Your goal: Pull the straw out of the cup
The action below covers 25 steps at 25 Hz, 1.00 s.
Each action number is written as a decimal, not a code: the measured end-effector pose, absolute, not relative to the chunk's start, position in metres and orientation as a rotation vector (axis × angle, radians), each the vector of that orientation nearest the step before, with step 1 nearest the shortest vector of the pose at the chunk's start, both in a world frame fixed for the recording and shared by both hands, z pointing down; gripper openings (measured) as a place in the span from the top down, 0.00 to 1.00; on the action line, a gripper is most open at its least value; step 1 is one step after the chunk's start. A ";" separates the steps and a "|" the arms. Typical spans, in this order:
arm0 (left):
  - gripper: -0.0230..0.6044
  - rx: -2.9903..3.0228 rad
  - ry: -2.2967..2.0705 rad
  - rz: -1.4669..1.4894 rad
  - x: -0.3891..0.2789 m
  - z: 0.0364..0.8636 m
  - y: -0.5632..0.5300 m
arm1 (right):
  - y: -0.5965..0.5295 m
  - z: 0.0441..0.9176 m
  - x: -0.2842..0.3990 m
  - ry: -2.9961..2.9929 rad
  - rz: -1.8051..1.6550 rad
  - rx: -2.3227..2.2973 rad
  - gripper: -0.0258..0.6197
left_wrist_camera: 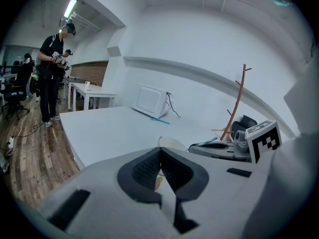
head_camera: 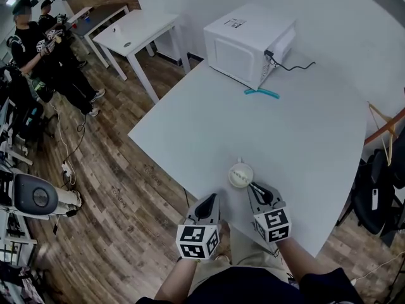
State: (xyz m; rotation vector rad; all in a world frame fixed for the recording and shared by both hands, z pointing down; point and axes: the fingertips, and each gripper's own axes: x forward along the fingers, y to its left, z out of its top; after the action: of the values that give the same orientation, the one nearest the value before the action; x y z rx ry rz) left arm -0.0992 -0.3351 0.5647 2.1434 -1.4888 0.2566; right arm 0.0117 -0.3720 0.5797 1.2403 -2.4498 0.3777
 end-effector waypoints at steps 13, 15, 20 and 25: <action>0.94 2.159 -1.500 0.241 -0.101 0.552 -0.317 | -0.359 0.552 0.013 -2.467 0.301 1.282 0.89; 0.94 2.167 -1.496 0.239 -0.100 0.549 -0.312 | -0.355 0.543 0.016 -2.472 0.285 1.301 0.89; 0.94 2.186 -1.482 0.235 -0.097 0.542 -0.298 | -0.342 0.527 0.020 -2.475 0.247 1.339 0.89; 0.94 2.204 -1.477 0.228 -0.094 0.533 -0.282 | -0.322 0.511 0.024 -2.485 0.223 1.377 0.89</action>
State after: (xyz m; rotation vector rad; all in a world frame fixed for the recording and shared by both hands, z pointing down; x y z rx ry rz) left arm -0.0940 -0.2819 0.5334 2.2040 -1.4770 0.2275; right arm 0.0241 -0.3223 0.5111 1.3773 -2.4846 0.2228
